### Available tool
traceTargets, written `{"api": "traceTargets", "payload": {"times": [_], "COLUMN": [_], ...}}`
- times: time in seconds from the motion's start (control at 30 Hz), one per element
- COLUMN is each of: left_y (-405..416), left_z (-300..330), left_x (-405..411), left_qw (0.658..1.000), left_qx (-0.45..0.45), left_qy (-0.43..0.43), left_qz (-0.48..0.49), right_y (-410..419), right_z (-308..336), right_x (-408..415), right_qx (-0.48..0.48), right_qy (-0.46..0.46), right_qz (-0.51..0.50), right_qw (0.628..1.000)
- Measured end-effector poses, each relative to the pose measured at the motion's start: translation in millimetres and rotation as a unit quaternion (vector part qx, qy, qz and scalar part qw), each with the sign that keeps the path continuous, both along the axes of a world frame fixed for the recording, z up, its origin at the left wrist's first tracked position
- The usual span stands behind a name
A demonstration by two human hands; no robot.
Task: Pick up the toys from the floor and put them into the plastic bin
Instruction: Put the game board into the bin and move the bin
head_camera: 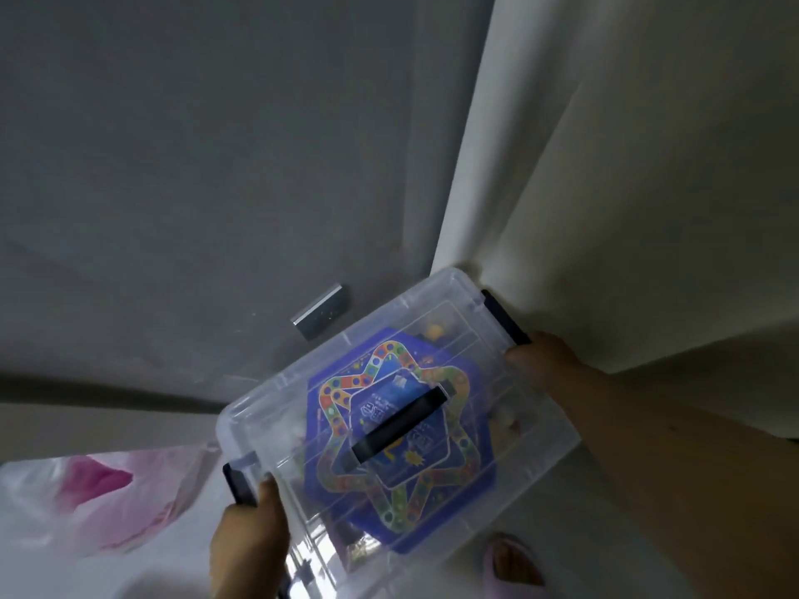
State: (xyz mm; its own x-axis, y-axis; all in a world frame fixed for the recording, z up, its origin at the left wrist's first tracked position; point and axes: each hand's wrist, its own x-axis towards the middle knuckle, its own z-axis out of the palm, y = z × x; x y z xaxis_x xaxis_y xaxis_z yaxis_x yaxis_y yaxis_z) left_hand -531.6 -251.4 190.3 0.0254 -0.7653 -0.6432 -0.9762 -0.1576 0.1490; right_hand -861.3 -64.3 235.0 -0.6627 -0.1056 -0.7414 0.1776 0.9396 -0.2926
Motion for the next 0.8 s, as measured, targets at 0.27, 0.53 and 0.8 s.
{"api": "traceTargets", "payload": {"times": [0.27,0.53,0.8], "left_y": [-4.5,0.3,9.4], "left_z": [-49.5,-65.7,-53.4], "left_x": [-23.7,-40.8,-67.4], "left_qw": [0.999,0.997,0.981], "left_qx": [-0.001,-0.009,-0.029], "left_qy": [0.005,0.028,0.012], "left_qz": [0.037,0.072,0.189], "right_y": [-27.8,-49.2,-62.1], "right_z": [-61.8,-85.1,-93.3], "right_x": [-33.0,-56.9,-55.2], "right_qx": [-0.057,-0.085,-0.016], "right_qy": [0.028,0.062,0.072], "right_qz": [-0.002,0.031,0.054], "right_qw": [0.998,0.994,0.996]}}
